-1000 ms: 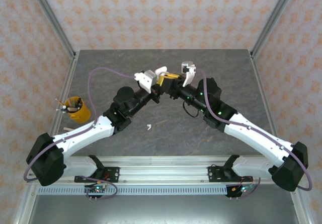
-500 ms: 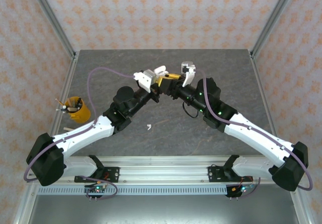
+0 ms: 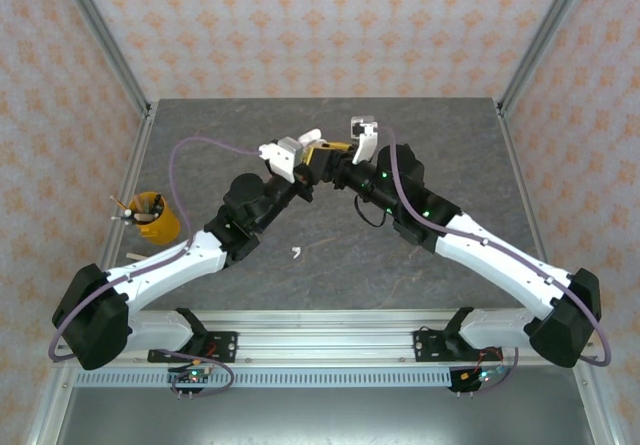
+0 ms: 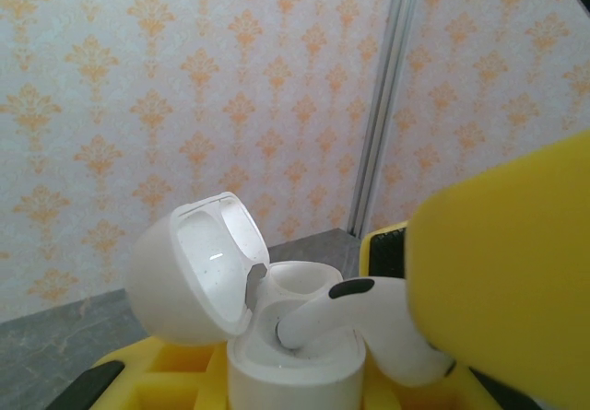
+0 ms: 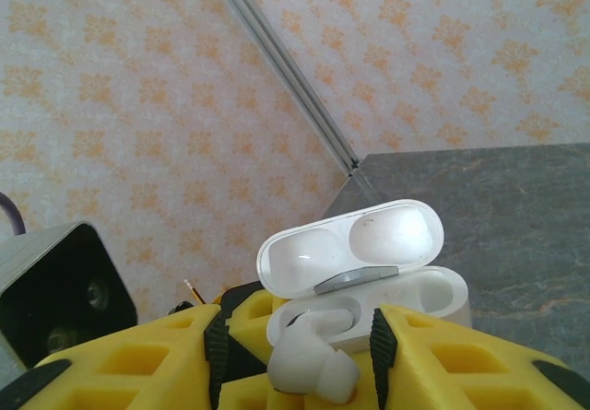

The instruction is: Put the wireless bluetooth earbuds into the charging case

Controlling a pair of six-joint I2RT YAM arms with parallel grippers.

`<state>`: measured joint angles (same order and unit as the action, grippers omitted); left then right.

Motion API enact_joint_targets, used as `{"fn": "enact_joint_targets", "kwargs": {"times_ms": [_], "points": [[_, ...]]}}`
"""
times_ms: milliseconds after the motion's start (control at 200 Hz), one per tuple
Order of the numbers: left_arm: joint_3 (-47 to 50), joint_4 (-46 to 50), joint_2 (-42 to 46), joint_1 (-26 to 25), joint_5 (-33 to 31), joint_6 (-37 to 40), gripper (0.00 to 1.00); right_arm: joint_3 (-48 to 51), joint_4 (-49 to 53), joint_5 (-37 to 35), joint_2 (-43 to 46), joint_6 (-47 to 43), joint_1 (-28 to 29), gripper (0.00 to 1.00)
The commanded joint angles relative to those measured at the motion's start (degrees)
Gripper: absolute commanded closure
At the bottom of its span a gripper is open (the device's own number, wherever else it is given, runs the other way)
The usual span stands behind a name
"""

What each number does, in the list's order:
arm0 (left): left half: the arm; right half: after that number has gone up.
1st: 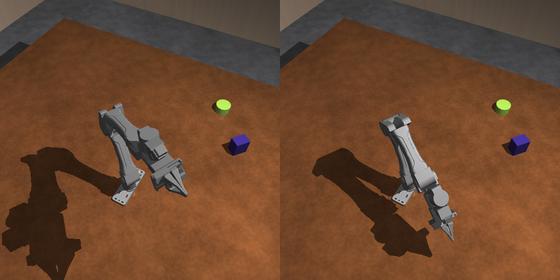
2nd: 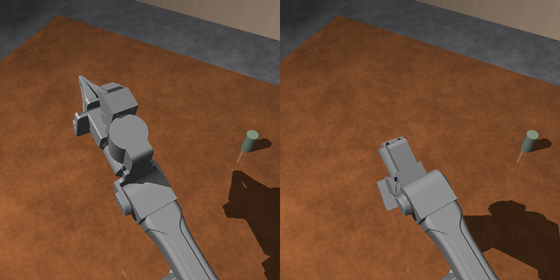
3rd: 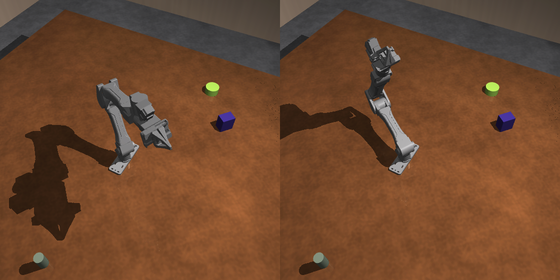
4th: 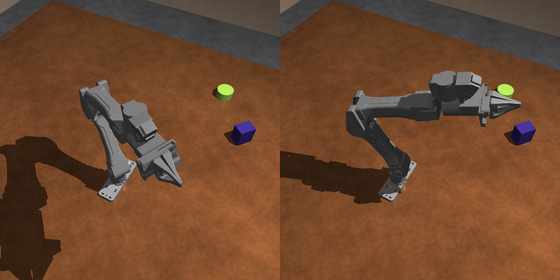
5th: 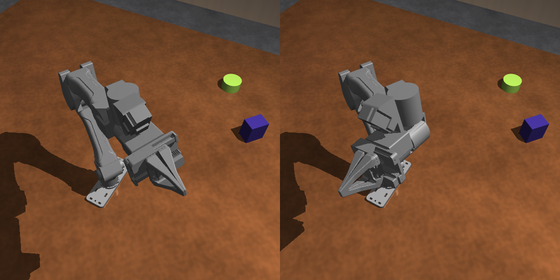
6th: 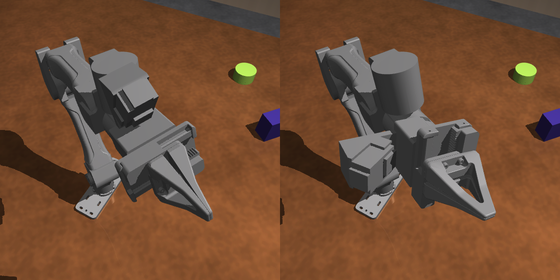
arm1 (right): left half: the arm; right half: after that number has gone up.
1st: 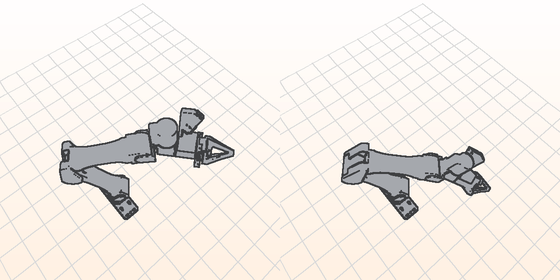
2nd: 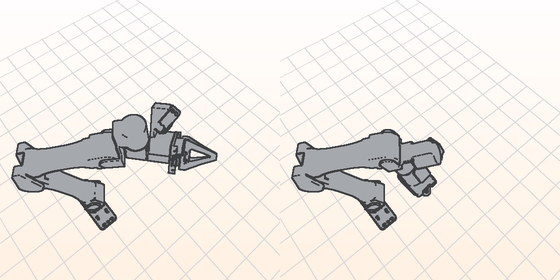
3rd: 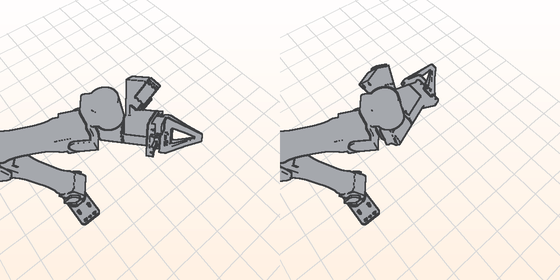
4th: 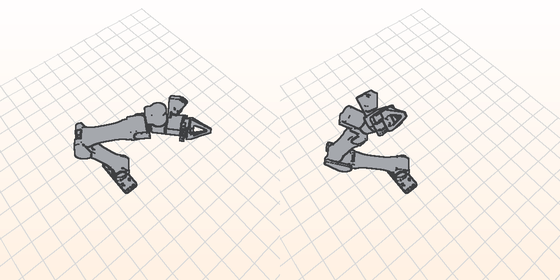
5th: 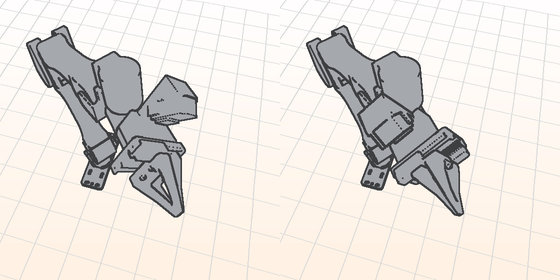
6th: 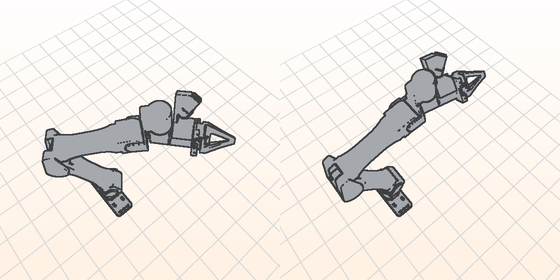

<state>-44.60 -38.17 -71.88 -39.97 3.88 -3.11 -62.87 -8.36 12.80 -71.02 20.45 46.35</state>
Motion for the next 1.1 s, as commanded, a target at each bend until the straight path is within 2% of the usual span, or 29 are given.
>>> {"fn": "enact_joint_targets", "kwargs": {"times_ms": [0, 350, 706, 846, 1096], "points": [[0.7, -7.6, 2.2, -0.4, 0.8, -1.7, 1.0, -1.6, 3.0, -1.0, -1.7, 2.3, 0.3, 0.53], [7.2, -10.7, 3.1, -0.4, 0.0, -3.7, 1.0, -4.4, 5.0, -2.1, -4.8, 5.1, 0.2, 0.51], [11.4, -11.0, 4.5, -0.4, -1.5, -3.8, 1.0, -3.9, 3.7, -0.6, -3.2, 9.5, -3.1, 0.39], [12.1, -10.5, 5.0, -0.4, -2.0, -3.2, 1.0, -4.2, 7.1, 0.2, -0.9, 10.8, -3.1, 0.38], [12.7, -9.7, 4.9, -0.3, -2.2, -2.0, 1.0, -6.4, 20.5, 2.5, 1.8, 16.6, -3.1, 0.41]]}}
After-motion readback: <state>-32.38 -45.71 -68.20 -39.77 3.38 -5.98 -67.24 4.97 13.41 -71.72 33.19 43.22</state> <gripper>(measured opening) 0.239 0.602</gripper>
